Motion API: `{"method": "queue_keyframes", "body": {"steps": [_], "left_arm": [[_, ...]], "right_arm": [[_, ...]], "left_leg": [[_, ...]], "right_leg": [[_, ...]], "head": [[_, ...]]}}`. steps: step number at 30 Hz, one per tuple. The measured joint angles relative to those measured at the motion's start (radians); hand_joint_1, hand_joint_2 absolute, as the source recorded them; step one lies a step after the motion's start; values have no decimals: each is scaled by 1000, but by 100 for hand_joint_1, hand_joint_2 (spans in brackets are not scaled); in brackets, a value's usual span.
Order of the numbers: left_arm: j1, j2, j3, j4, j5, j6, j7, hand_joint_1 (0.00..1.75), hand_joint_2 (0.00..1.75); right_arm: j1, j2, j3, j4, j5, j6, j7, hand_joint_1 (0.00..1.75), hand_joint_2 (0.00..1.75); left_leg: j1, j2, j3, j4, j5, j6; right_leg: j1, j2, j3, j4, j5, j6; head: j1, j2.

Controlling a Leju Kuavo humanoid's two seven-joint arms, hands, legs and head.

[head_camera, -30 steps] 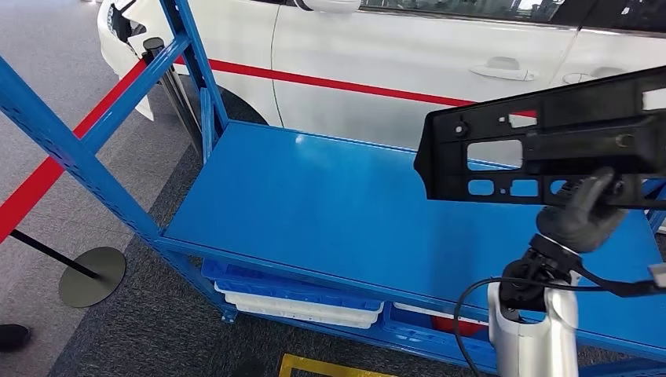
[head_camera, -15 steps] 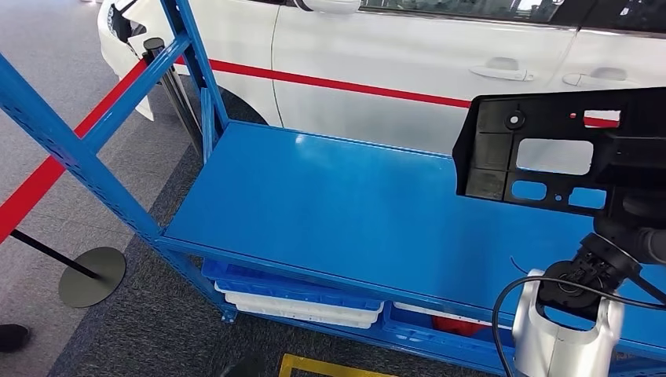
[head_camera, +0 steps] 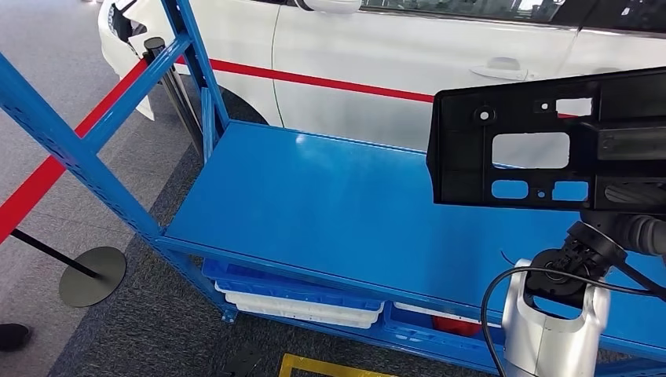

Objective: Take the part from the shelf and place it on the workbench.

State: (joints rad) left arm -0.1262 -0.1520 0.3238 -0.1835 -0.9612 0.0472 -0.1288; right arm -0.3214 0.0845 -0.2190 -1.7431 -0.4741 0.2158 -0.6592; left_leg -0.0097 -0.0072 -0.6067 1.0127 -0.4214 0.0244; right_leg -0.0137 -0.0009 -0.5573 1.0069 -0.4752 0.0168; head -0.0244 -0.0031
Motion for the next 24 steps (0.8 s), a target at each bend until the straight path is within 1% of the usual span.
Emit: {"method": "queue_keyframes", "body": {"steps": [3, 8, 12, 14, 15, 16, 17, 18, 19, 20, 21, 22, 23, 24], "left_arm": [[1, 0, 11, 0, 7, -28, -23, 0, 175], [1, 0, 17, 0, 7, -53, -30, 0, 175], [1, 0, 17, 0, 5, -69, -30, 0, 175], [1, 0, 17, 0, 3, -74, -31, 0, 175], [1, 0, 17, 0, 3, -75, -31, 0, 175], [0, 0, 18, 0, 3, -76, -32, 0, 175], [0, -1, 18, 0, 2, -77, -32, 0, 175], [-1, -1, 18, 0, 2, -78, -33, 0, 175], [-1, -1, 18, 0, 2, -79, -33, 0, 175], [0, -1, 18, 0, 1, -81, -33, 0, 175], [1, -1, 18, 0, 1, -83, -33, 0, 175], [1, -2, 18, 0, 1, -85, -33, 0, 175], [1, -2, 18, 0, 1, -86, -33, 0, 175], [1, -3, 18, 0, 0, -88, -33, 0, 175]], "right_arm": [[16, 9, 20, -4, 40, -12, -21, 175, 0], [32, 33, 47, -12, 75, -36, -27, 175, 0], [39, 50, 57, -15, 79, -45, -31, 175, 0], [41, 58, 59, -24, 81, -49, -34, 175, 0], [42, 60, 60, -29, 82, -50, -35, 175, 0], [43, 62, 60, -32, 83, -50, -36, 175, 0], [45, 63, 61, -35, 85, -51, -37, 175, 0], [47, 64, 61, -36, 88, -52, -38, 175, 0], [51, 65, 60, -37, 93, -53, -38, 175, 0], [55, 65, 60, -37, 98, -54, -38, 175, 0], [59, 66, 60, -38, 105, -56, -38, 175, 0], [61, 67, 60, -40, 111, -58, -38, 175, 0], [61, 69, 60, -43, 116, -60, -38, 175, 0], [61, 70, 60, -47, 121, -61, -38, 175, 0]], "left_leg": [[-1, 0, -1, 1, 0, 0], [-5, 0, -2, 3, -1, 2], [-9, 0, -5, 7, -3, 9], [-7, 1, -2, -2, 3, 18], [-4, 2, 1, -10, 9, 22], [-2, 4, 4, -17, 15, 28], [1, 6, 5, -23, 21, 31], [0, 6, 3, -24, 22, 33], [0, 6, -1, -22, 23, 34], [0, 6, -5, -19, 24, 34], [0, 6, -10, -15, 24, 34], [1, 6, -15, -9, 24, 32], [2, 5, -21, -2, 24, 30], [3, 5, -28, 6, 24, 26]], "right_leg": [[-2, 0, 0, 0, 0, 0], [-5, 0, -1, 0, 1, 2], [-9, 0, -1, -2, 2, 9], [-10, 0, 0, -2, 1, 15], [-9, 0, -3, 7, -11, 18], [-8, 1, -13, 33, -34, 18], [-8, 1, -31, 79, -69, 18], [-7, 1, -56, 140, -109, 18], [-8, 2, -83, 206, -141, 18], [-8, 1, -100, 254, -157, 20], [-10, 1, -103, 268, -153, 21], [-12, 1, -87, 243, -130, 23], [-15, 0, -54, 185, -96, 24], [-16, 0, -18, 117, -73, 24]], "head": [[0, 0], [0, 0], [0, 0], [0, 0], [0, 0], [0, 0], [0, 0], [0, 0], [0, 0], [0, 0], [0, 0], [0, 0], [0, 0], [0, 0]]}}
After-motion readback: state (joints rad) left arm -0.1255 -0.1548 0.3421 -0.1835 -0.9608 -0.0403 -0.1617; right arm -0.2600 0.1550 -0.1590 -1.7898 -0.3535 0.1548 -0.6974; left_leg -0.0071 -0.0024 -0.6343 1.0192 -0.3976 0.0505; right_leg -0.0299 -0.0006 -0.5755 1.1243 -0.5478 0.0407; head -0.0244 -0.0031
